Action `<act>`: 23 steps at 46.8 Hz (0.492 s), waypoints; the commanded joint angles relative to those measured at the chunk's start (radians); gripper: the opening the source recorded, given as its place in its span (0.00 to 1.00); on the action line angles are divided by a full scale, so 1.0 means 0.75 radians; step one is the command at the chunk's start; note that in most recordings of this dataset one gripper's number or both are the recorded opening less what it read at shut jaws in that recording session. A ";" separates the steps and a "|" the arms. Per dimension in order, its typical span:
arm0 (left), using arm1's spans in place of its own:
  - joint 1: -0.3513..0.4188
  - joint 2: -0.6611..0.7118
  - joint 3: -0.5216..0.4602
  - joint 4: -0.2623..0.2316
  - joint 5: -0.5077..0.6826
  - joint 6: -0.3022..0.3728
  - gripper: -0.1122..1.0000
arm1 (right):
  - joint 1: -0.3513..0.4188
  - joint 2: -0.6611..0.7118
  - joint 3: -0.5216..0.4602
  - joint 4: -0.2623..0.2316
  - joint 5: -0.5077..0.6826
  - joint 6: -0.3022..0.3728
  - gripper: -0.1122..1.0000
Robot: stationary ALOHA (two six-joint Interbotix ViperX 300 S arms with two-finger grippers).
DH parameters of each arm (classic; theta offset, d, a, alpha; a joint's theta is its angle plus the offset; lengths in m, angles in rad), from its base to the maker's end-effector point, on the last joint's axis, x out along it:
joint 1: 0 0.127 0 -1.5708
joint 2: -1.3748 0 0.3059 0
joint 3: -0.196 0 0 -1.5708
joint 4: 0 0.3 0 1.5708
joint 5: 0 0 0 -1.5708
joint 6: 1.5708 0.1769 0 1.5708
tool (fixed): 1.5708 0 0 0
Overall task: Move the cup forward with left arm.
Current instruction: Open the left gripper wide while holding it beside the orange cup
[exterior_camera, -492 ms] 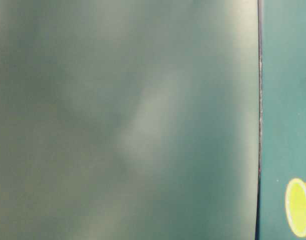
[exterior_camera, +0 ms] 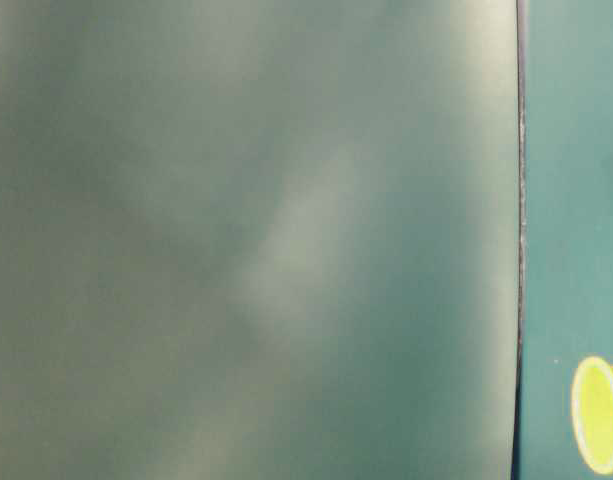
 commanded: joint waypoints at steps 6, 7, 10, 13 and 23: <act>-0.002 0.031 -0.012 0.002 -0.022 0.000 0.10 | -0.002 0.018 -0.043 -0.002 -0.016 0.002 0.10; -0.002 0.033 -0.012 0.002 -0.022 0.002 0.10 | -0.002 0.018 -0.045 -0.002 -0.018 0.004 0.10; -0.002 0.039 -0.012 0.002 -0.022 0.000 0.11 | -0.002 0.018 -0.047 -0.002 -0.018 0.006 0.10; -0.002 0.047 -0.012 0.002 -0.022 0.000 0.13 | -0.002 0.018 -0.047 -0.002 -0.018 0.006 0.10; 0.029 0.067 -0.010 0.002 -0.022 -0.022 0.55 | -0.002 0.018 -0.055 -0.002 -0.018 0.006 0.10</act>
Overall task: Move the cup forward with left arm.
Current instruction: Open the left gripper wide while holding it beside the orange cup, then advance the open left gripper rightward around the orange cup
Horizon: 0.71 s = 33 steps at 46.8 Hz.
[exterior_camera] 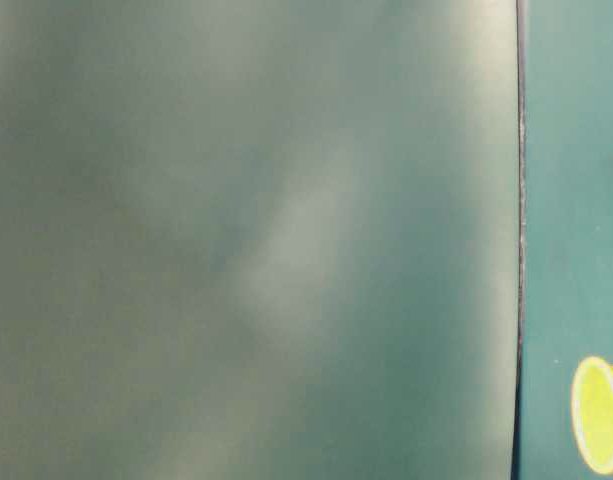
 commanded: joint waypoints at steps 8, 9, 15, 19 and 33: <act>0.092 0.043 -0.010 0.002 -0.012 -0.014 0.81 | -0.002 0.004 -0.045 -0.002 -0.012 0.002 0.10; 0.098 0.049 -0.010 0.002 -0.012 -0.014 0.81 | -0.002 0.004 -0.047 -0.002 -0.014 0.002 0.10; 0.119 0.094 -0.008 0.004 -0.012 0.010 0.80 | -0.002 0.004 -0.049 -0.002 -0.014 0.002 0.10; 0.119 0.153 -0.004 0.010 -0.014 0.014 0.80 | -0.002 0.004 -0.051 -0.002 -0.014 0.004 0.10; 0.108 0.440 0.051 0.020 -0.221 0.047 0.80 | -0.002 0.002 -0.067 -0.002 -0.014 0.008 0.10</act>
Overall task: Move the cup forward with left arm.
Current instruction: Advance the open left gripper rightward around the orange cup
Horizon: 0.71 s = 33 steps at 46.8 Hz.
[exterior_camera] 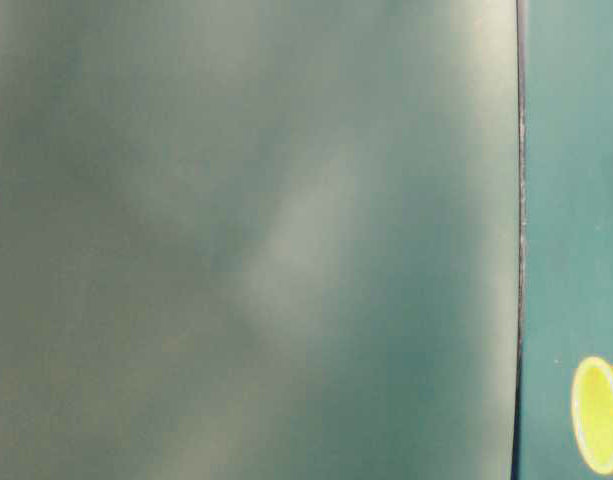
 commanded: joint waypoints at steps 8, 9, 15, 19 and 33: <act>-0.006 0.245 0.022 0.004 -0.276 0.010 0.80 | -0.002 0.002 -0.053 -0.002 -0.014 0.002 0.10; -0.006 0.268 0.025 0.004 -0.295 0.012 0.80 | -0.002 0.002 -0.055 -0.002 -0.016 0.002 0.10; -0.010 0.399 0.010 0.004 -0.378 0.012 0.81 | -0.002 0.000 -0.061 -0.002 -0.014 0.002 0.10; -0.010 0.477 0.000 0.004 -0.419 0.012 0.81 | -0.002 0.000 -0.065 0.000 -0.010 0.002 0.10; -0.010 0.683 -0.078 0.004 -0.528 0.014 0.81 | -0.002 -0.004 -0.078 -0.002 -0.014 0.002 0.10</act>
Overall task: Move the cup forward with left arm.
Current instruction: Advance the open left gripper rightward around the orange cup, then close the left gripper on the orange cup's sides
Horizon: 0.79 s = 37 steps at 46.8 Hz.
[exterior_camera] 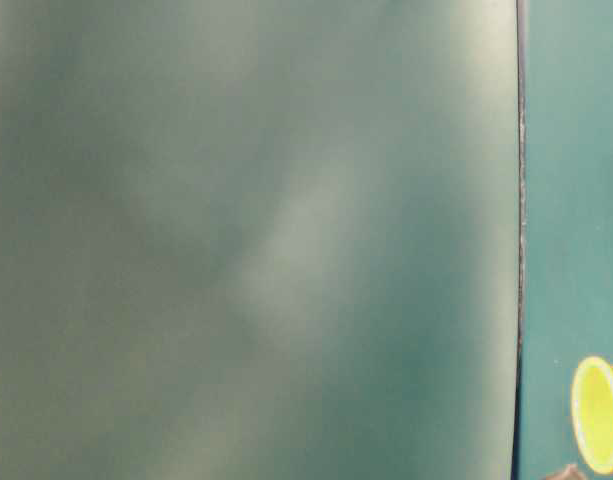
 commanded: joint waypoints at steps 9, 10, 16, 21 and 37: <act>-0.004 0.112 -0.100 0.004 -0.027 0.002 0.81 | -0.002 0.000 -0.051 -0.002 -0.010 0.002 0.10; -0.004 0.125 -0.104 0.006 -0.027 0.002 0.81 | -0.002 0.002 -0.051 0.000 -0.010 0.002 0.10; -0.004 0.182 -0.131 0.006 -0.031 0.002 0.81 | -0.002 0.000 -0.055 0.000 -0.014 0.004 0.10; -0.004 0.209 -0.147 0.004 -0.039 0.002 0.81 | -0.002 0.000 -0.055 -0.002 -0.014 0.004 0.10; -0.029 0.299 -0.215 0.004 -0.098 0.002 0.81 | -0.002 0.000 -0.055 -0.002 -0.014 0.002 0.10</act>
